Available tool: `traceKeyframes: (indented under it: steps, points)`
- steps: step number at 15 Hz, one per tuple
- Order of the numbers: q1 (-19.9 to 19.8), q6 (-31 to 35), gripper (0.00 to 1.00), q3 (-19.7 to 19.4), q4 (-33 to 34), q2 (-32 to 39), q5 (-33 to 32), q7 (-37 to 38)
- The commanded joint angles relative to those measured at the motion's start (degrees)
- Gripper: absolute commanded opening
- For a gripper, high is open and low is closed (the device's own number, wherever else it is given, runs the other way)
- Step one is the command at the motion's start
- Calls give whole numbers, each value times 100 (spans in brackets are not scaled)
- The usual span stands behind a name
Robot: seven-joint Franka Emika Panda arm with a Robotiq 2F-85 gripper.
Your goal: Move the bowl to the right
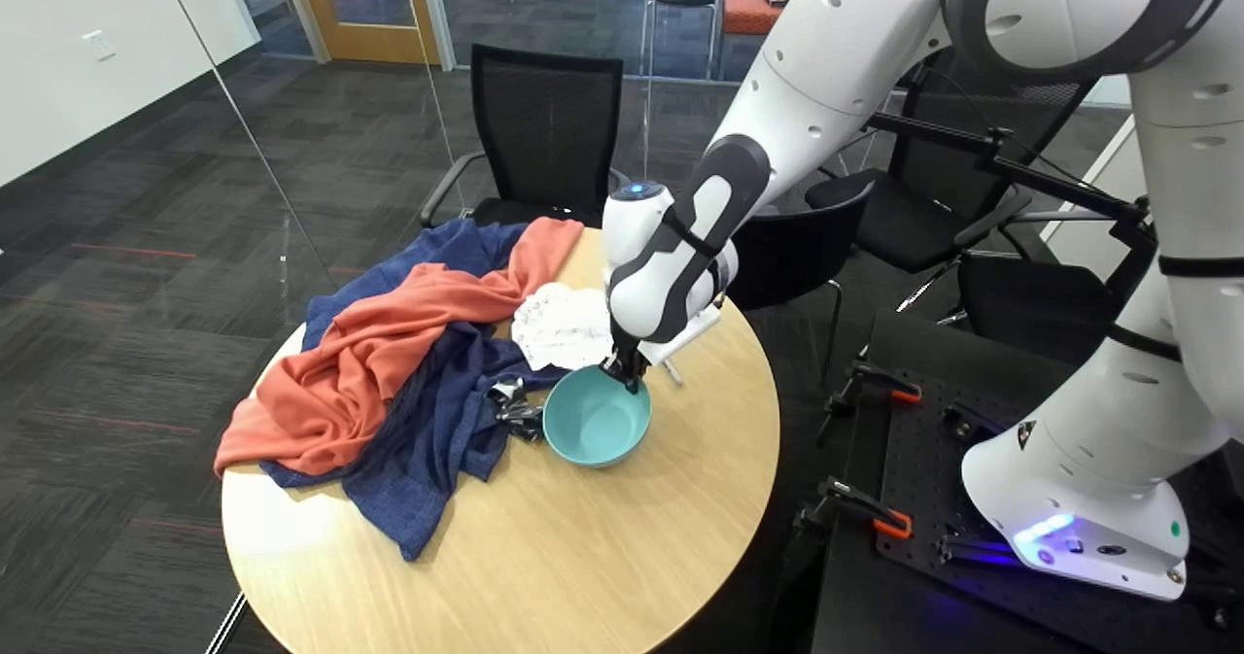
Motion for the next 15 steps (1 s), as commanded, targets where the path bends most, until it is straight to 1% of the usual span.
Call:
traceKeyframes:
  steps: [1,3,5,8,10,15]
  points:
    - [-473,221,2,112,-498,-560,466,-34]
    - [-848,459,2,290,-679,-774,903,-168]
    - [-1114,838,2,413,-865,-971,1342,-147]
    - [-1358,1419,2,465,-1050,-1180,1836,45]
    - [-1374,1773,2,349,-1071,-1197,2115,195]
    - [-1165,2465,2,-162,-922,-922,2528,887]
